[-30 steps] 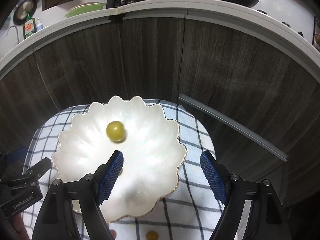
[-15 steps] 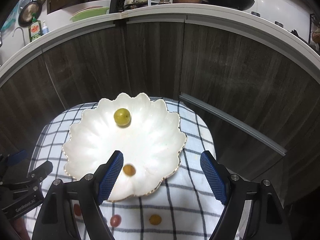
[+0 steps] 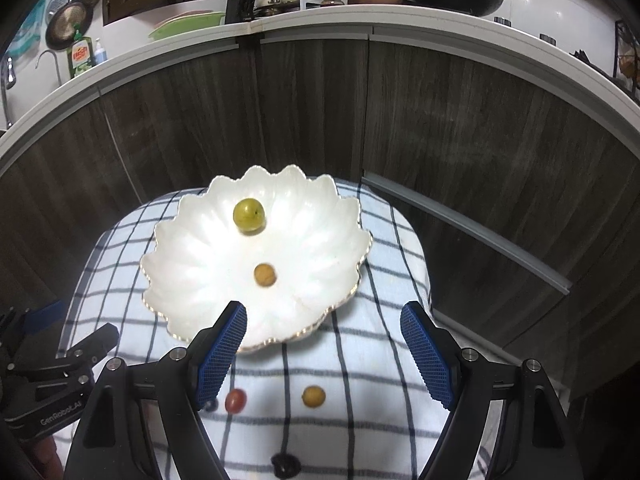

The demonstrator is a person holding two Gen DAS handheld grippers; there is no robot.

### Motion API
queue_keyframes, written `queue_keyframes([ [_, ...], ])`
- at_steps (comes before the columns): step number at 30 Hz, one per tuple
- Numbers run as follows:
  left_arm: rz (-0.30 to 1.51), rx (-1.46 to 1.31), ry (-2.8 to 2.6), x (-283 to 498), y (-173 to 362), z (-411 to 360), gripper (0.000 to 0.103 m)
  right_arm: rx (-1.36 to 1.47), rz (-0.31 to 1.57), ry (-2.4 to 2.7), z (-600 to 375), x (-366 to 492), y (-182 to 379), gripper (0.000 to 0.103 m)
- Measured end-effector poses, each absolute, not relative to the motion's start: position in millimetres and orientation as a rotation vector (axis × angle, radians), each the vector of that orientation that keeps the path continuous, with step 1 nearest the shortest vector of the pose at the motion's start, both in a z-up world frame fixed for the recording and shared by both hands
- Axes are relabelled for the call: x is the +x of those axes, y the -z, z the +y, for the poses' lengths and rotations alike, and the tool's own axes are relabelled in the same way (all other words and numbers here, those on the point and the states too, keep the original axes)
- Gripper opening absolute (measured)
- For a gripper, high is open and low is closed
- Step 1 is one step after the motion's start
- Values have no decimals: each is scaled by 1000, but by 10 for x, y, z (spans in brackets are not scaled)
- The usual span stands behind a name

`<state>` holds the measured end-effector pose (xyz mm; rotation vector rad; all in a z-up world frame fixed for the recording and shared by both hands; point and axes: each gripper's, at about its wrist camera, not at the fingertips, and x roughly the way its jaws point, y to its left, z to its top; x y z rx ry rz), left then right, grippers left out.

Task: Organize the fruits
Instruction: 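Move the left tool to the mandarin while the right tool reaches the other mandarin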

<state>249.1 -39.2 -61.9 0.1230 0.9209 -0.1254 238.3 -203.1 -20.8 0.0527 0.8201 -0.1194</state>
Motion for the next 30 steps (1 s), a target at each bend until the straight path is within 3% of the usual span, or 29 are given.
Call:
queue_keyframes([
  [30,939,180,213,2019,860,-147,80,142,873,224,-1717,1470,546,80],
])
